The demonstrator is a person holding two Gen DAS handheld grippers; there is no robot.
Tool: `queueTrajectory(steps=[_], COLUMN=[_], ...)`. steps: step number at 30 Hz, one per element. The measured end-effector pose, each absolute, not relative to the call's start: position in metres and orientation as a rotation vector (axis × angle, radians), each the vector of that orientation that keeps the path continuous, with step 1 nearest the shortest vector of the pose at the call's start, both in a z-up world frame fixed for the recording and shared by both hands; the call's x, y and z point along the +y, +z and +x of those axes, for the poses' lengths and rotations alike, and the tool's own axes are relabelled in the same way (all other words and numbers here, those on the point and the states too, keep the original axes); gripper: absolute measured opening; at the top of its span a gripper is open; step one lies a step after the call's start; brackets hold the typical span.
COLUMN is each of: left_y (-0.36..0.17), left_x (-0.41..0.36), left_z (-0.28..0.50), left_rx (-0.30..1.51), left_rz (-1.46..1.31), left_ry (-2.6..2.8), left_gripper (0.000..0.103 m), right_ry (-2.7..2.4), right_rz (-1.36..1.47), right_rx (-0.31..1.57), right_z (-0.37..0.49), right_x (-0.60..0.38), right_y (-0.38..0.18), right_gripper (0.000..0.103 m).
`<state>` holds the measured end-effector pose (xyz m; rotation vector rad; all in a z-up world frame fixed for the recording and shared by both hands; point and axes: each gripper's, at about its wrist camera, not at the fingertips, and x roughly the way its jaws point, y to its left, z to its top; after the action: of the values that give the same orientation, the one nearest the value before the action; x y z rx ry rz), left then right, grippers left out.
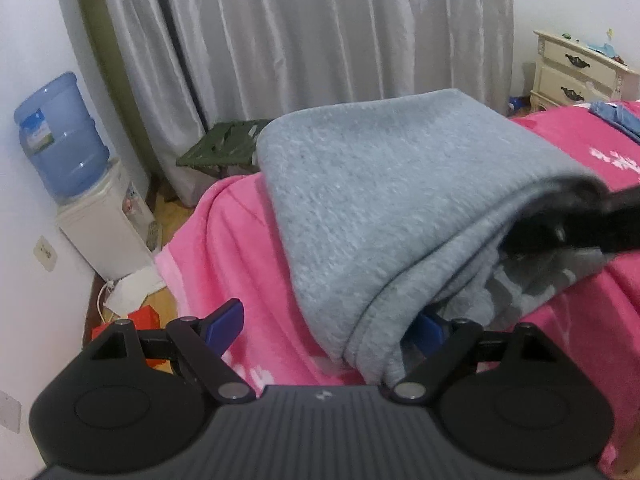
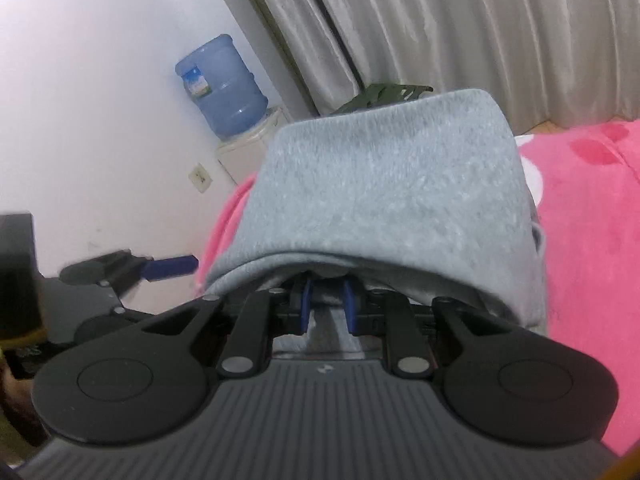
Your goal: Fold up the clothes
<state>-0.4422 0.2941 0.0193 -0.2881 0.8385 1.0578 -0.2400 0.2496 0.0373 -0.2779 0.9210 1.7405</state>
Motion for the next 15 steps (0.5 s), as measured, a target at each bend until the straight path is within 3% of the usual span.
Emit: queueTrajectory(steps=[8,15], left_y=[0.024,0.02], left_x=[0.293,0.281], left_z=[-0.445,-0.449], left_rx=[0.863,0.884], left_rz=[-0.279,-0.282], left_ry=[1.04,0.941], left_gripper=[0.088,0.091], right_ry=[1.841,1.809], right_rz=[-0.437,-0.323], right_rx=[0.992,1.081], right_z=[-0.271,-0.259], right_x=[0.263,0.269], right_y=[0.019,0.014], right_gripper=[0.018,0.017])
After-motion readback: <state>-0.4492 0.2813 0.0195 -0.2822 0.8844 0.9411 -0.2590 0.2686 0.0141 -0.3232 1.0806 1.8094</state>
